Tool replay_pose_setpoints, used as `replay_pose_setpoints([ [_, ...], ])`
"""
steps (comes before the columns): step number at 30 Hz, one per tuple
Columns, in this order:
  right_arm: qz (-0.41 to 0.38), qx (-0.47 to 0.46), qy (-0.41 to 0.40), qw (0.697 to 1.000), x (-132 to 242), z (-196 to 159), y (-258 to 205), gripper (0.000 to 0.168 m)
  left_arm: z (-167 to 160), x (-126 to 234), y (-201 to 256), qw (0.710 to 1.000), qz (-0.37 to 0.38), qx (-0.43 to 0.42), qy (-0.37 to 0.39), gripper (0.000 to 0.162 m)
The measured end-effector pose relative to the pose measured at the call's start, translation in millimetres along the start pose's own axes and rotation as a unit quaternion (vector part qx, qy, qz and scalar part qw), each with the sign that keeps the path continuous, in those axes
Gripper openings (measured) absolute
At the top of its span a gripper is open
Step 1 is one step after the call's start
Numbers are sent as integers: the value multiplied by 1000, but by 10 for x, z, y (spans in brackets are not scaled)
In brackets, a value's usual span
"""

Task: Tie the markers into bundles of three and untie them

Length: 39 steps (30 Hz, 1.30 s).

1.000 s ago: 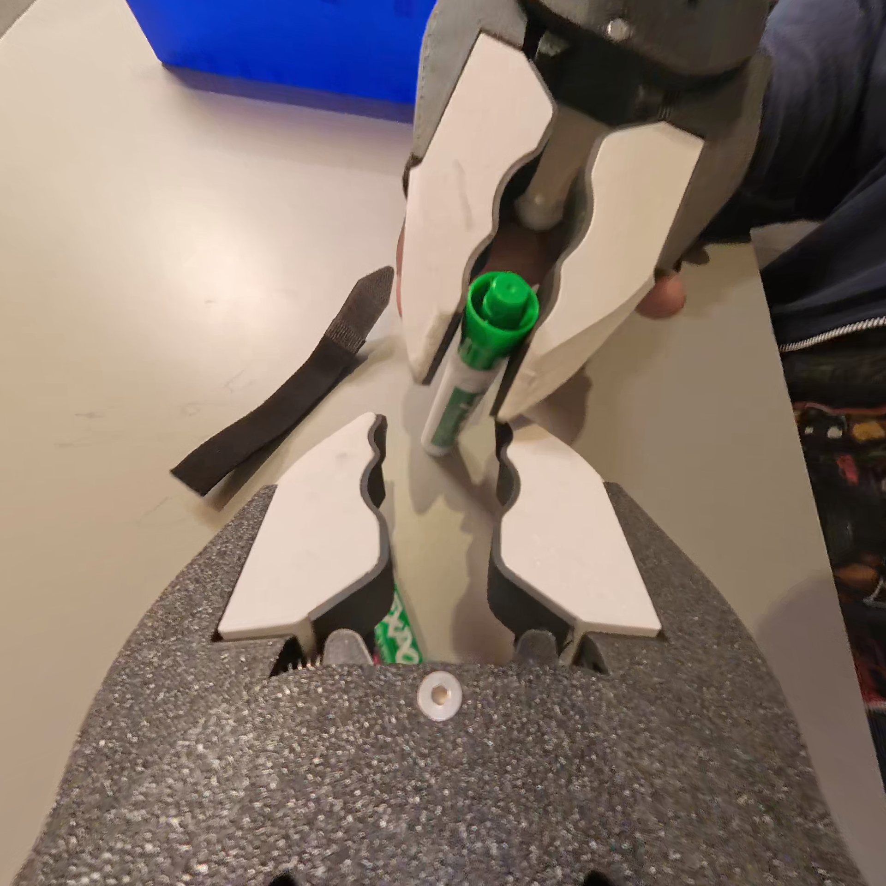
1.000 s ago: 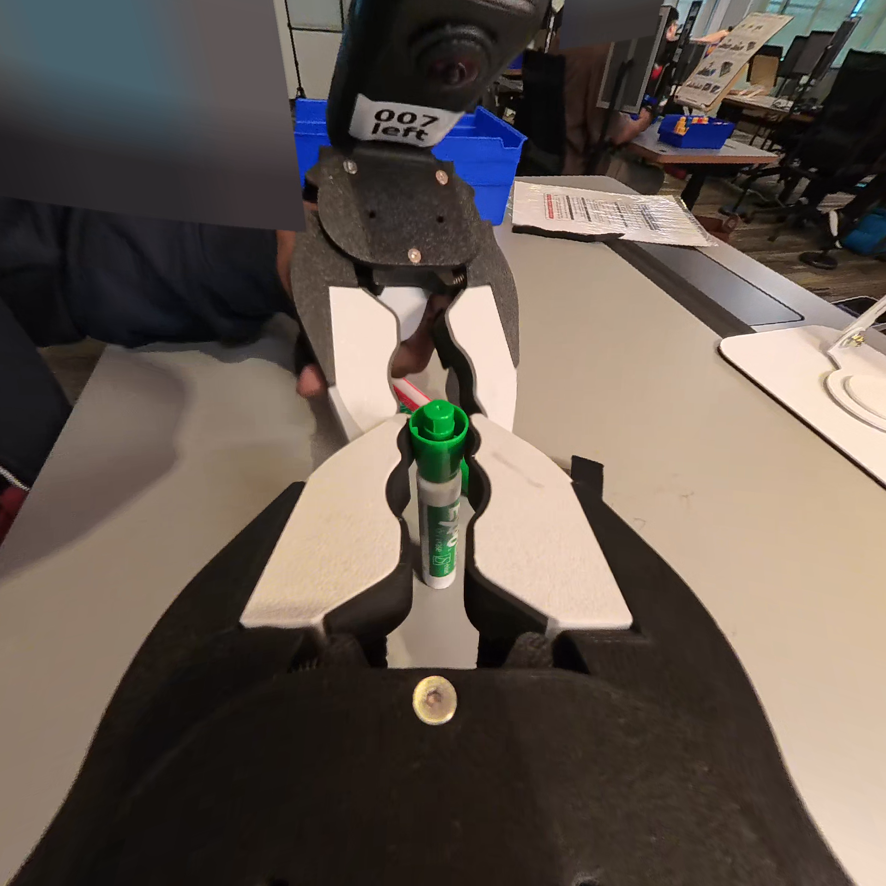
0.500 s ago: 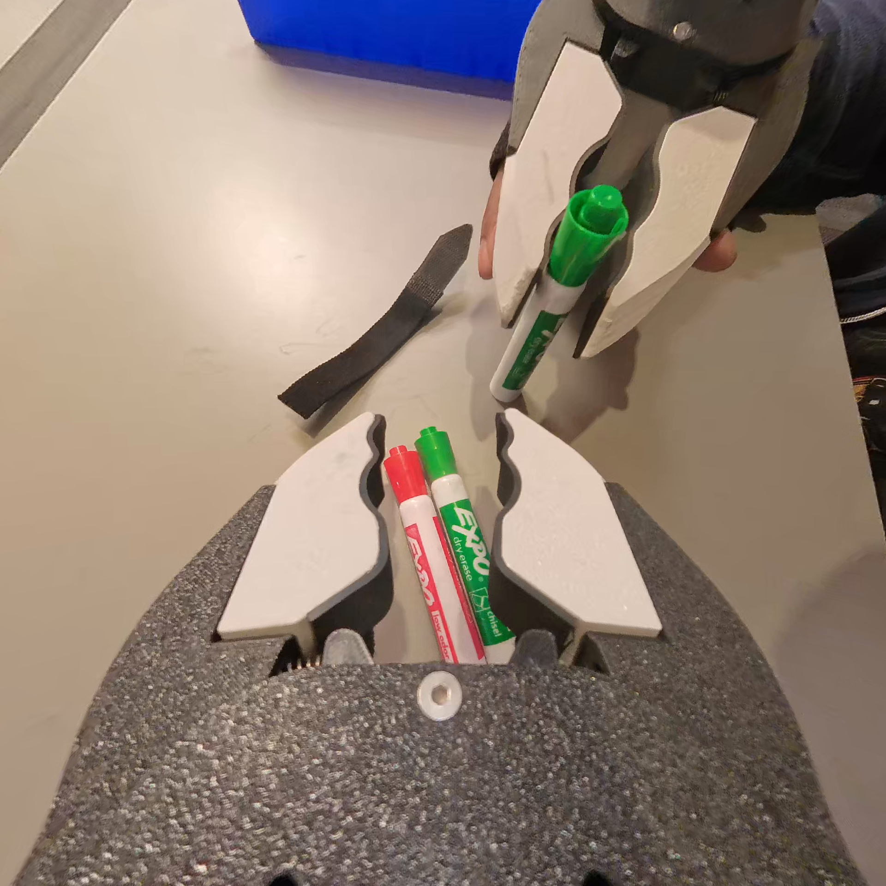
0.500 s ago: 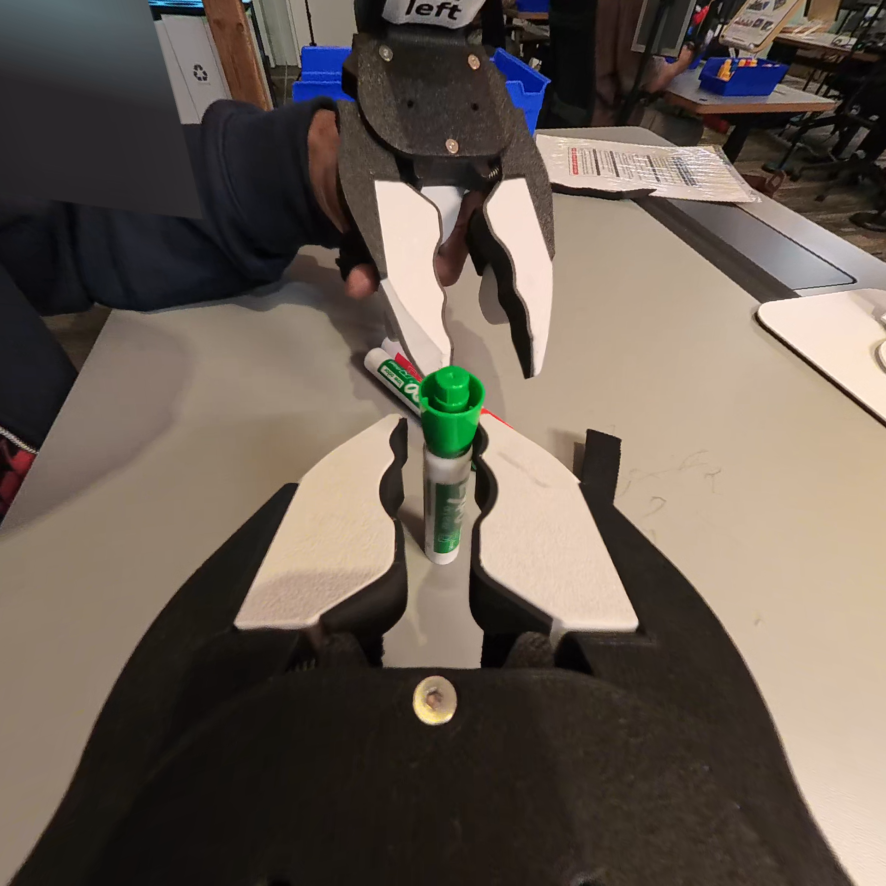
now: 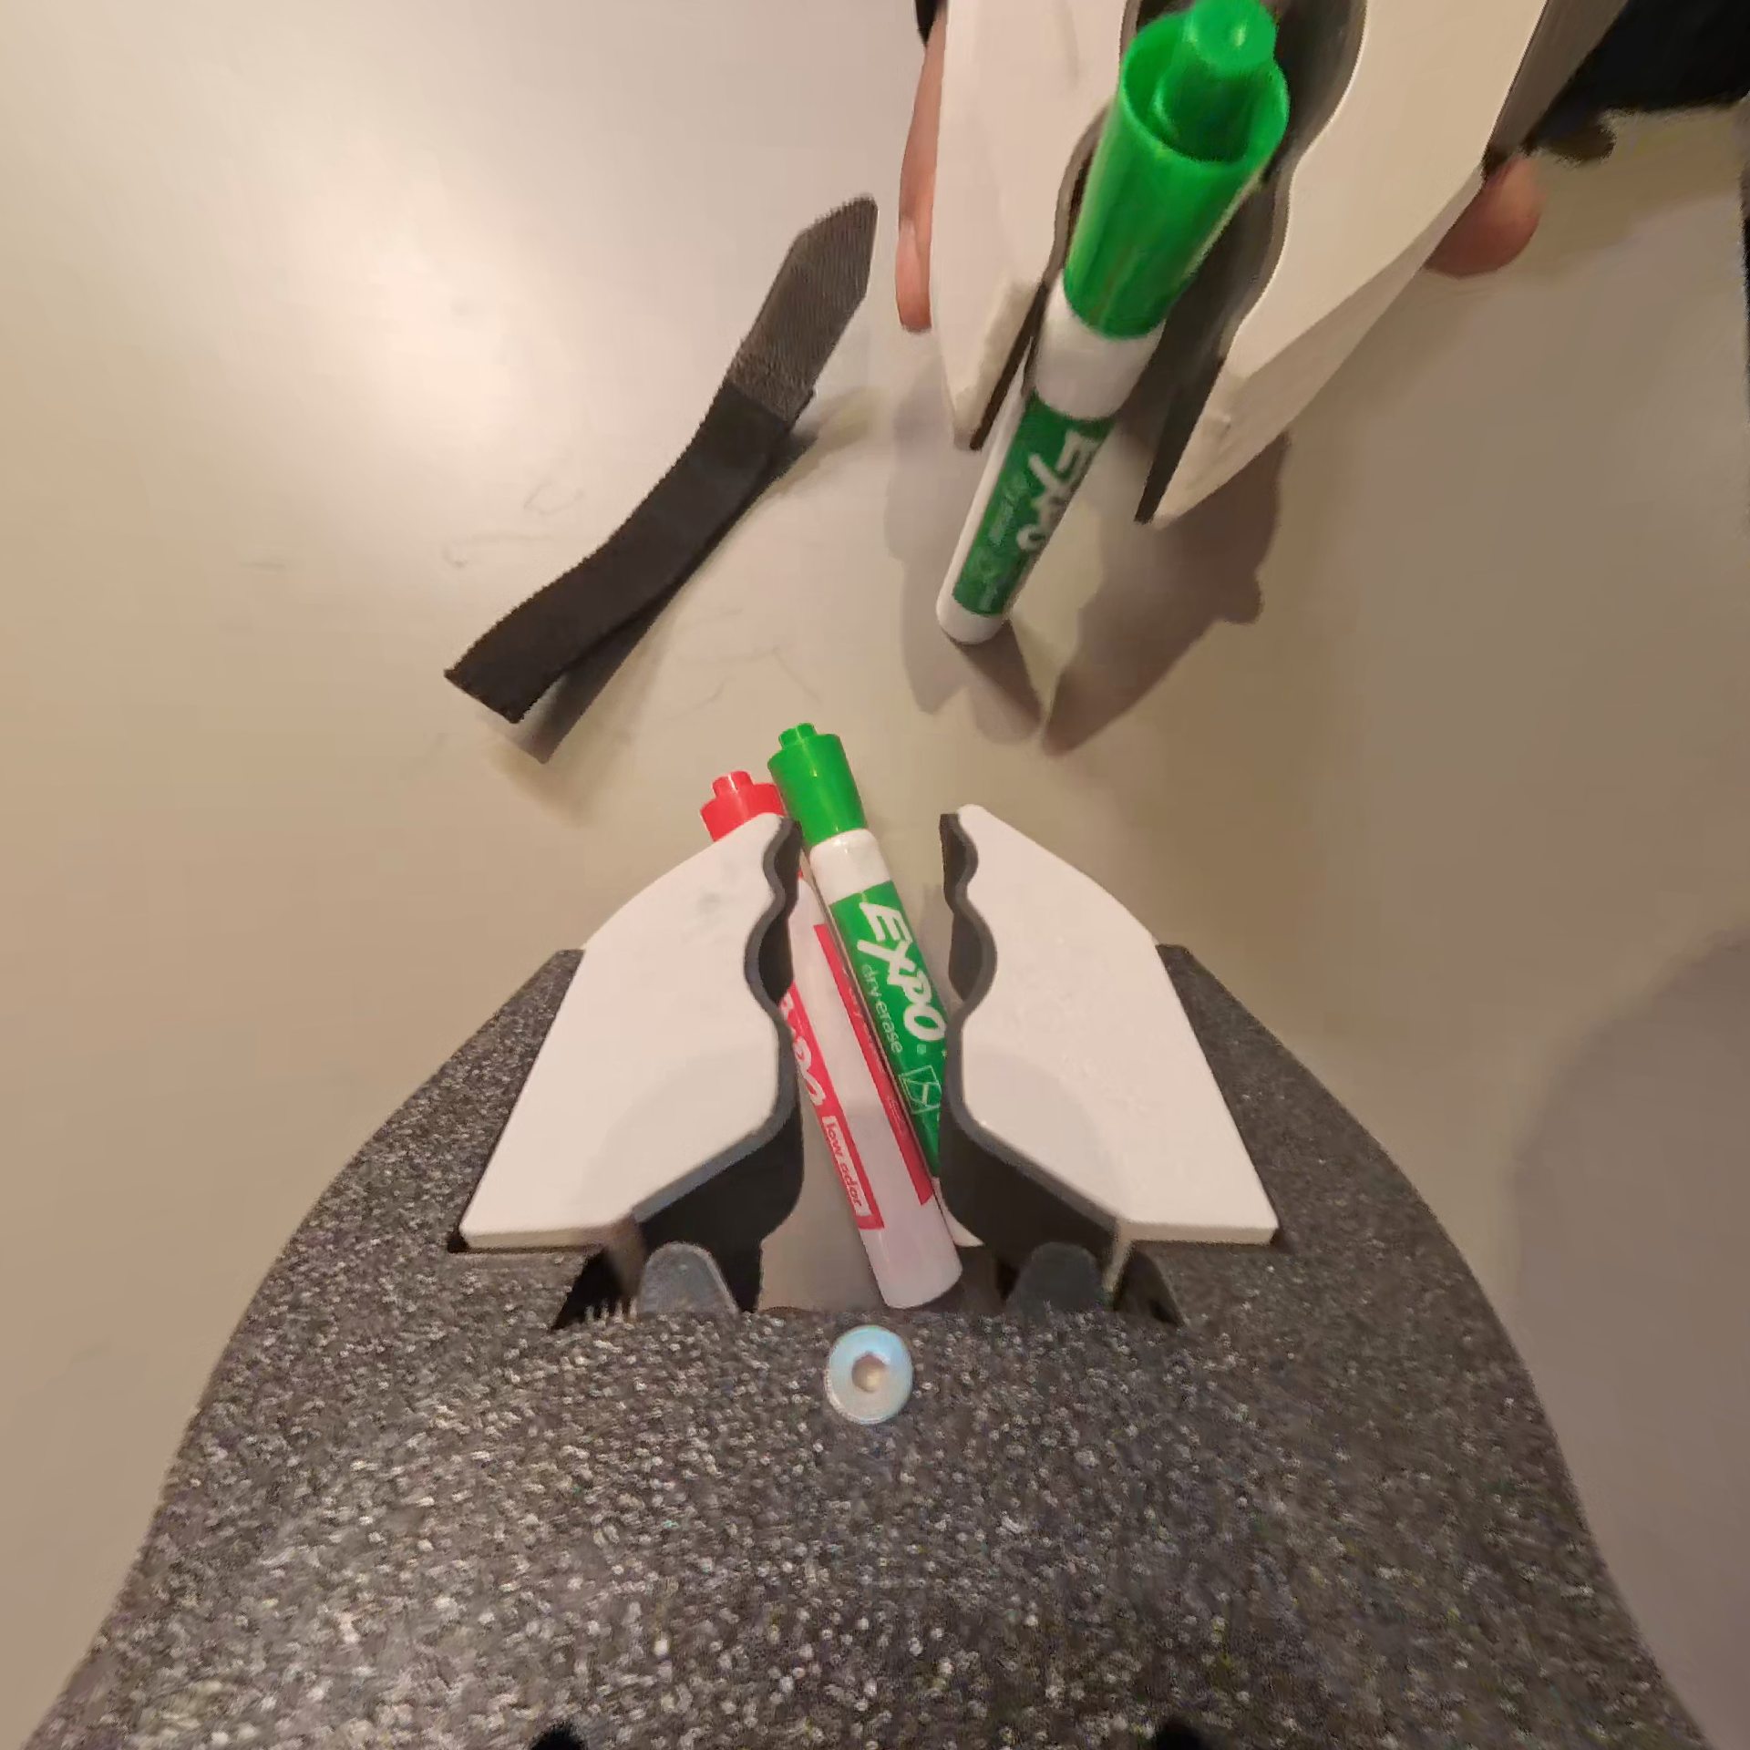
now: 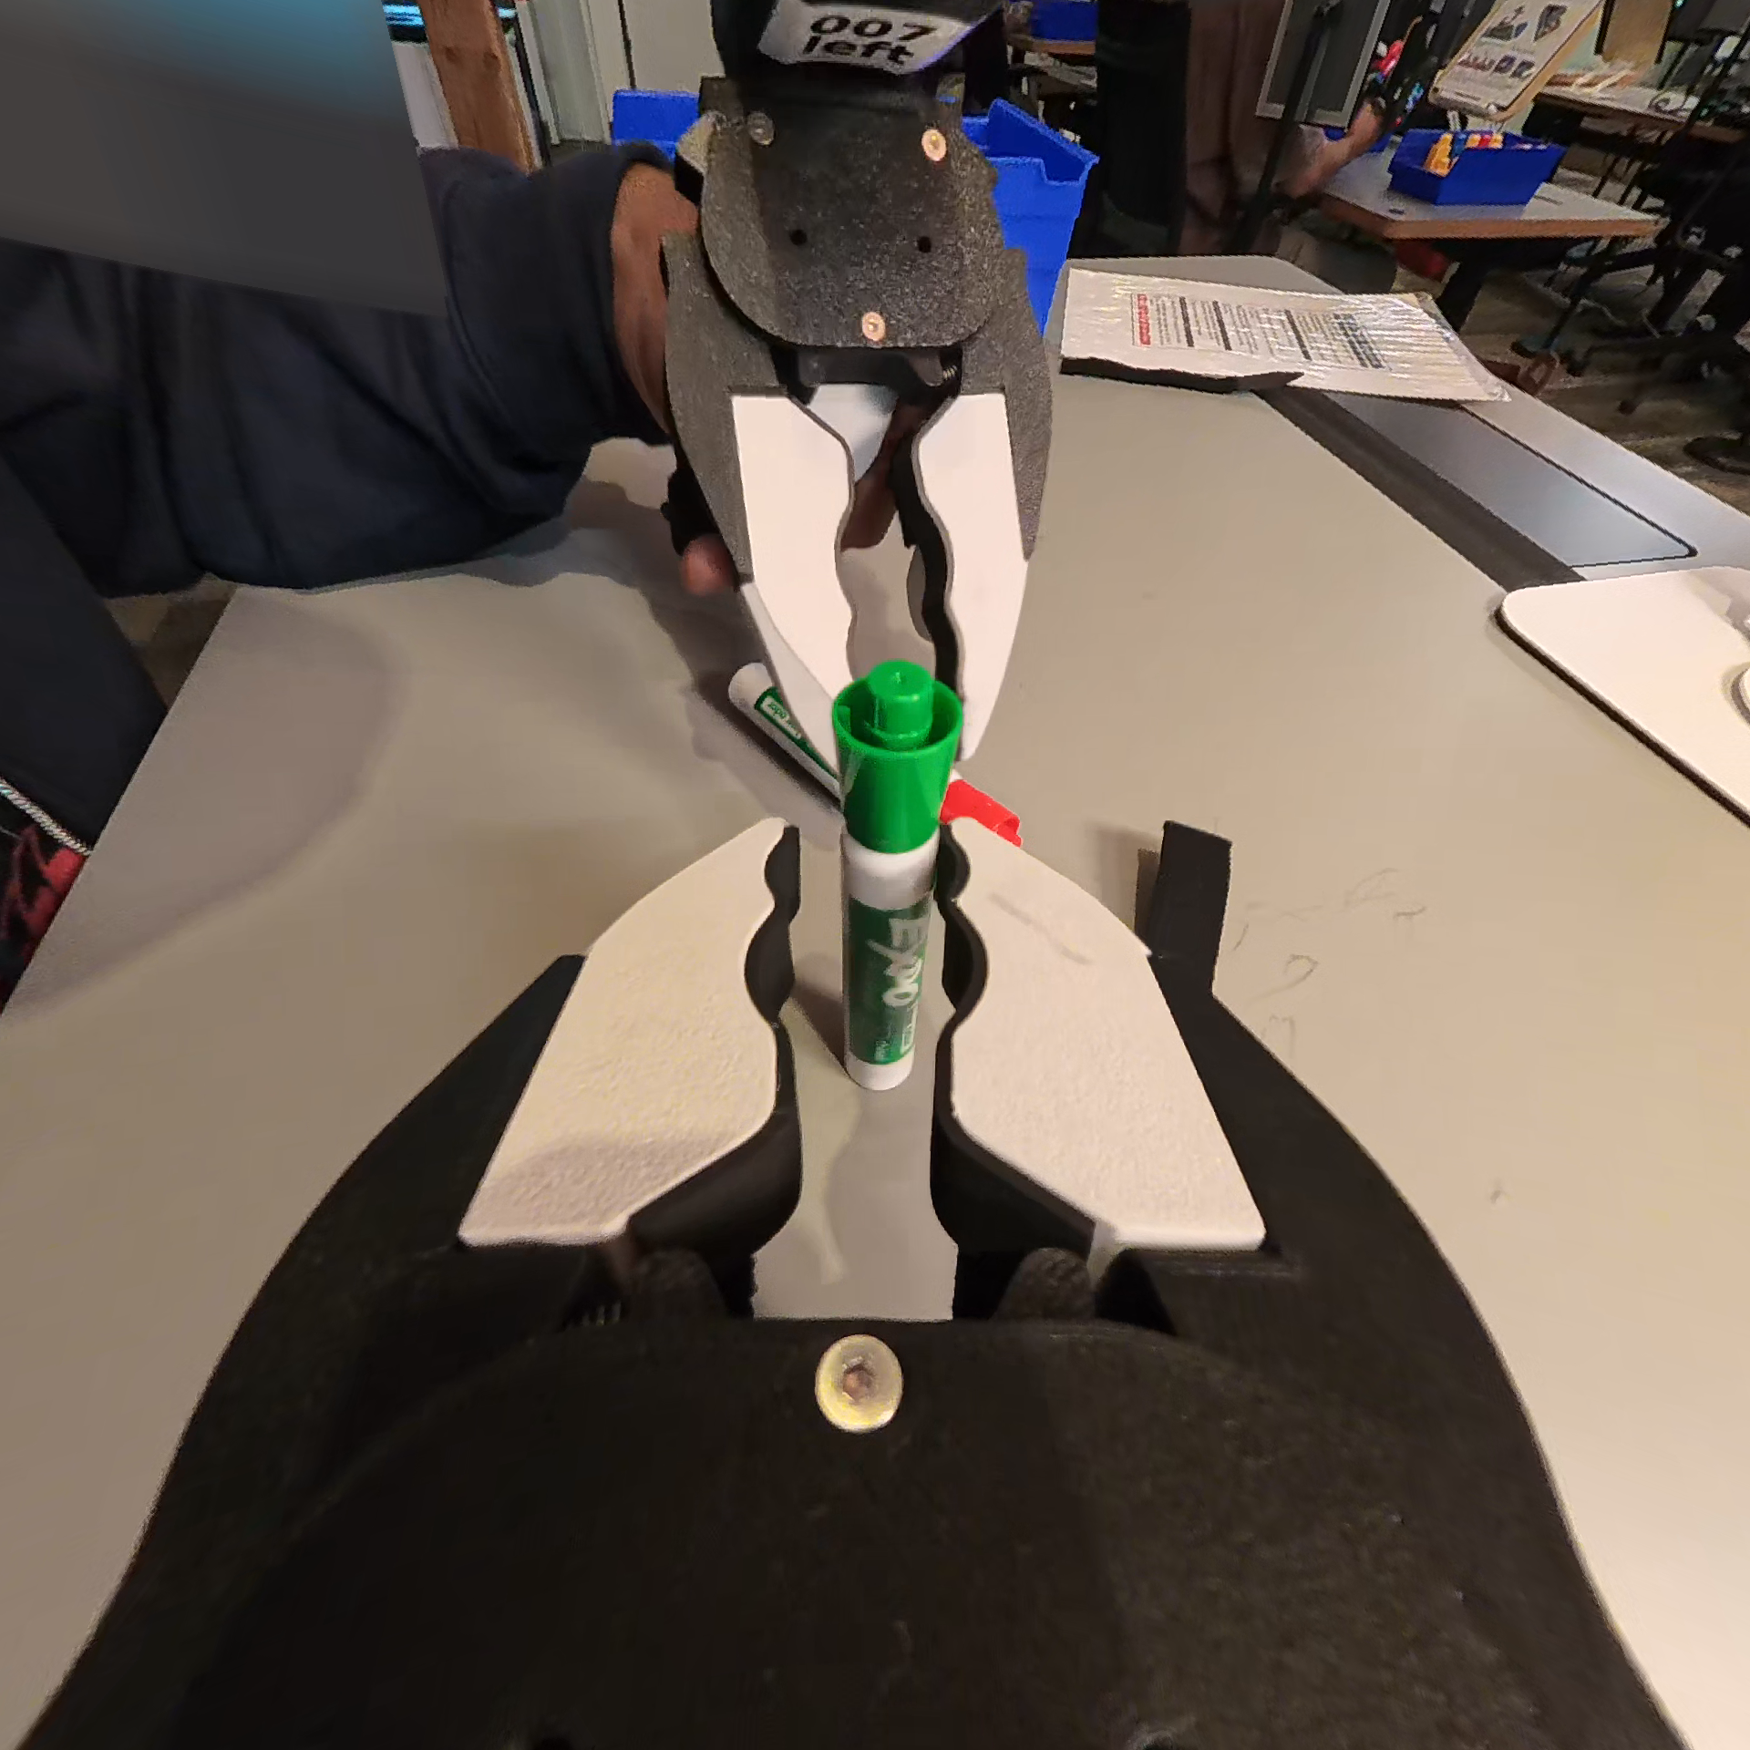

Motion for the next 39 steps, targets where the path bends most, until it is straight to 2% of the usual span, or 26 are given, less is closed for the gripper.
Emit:
replay_pose_setpoints([
  [21, -9, -9, -32, 999, 21, -67, 5, 34, -80, -208, 86, 989, 52, 7, -141, 26],
  [27, -8, -11, -45, 999, 26, -86, -8, 35, -55, -249, 111, 987, 63, 4, -147, 18],
  [34, -13, -12, -45, 999, 33, -87, 3, 35, -19, -225, 95, 991, 56, 9, -122, 18],
  [39, -15, -19, -35, 999, 35, -77, 8, 37, 122, -64, 66, 999, 30, 38, -8, 18],
])
Point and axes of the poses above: each gripper's, where its closed fingertips meet, x back along the fingers, z out of its top, y = z × x across the jaws, the point moved 10 cm from there along x, back along the fingers, and after that the axes turned 5 degrees about y, right-handed, at the moved point
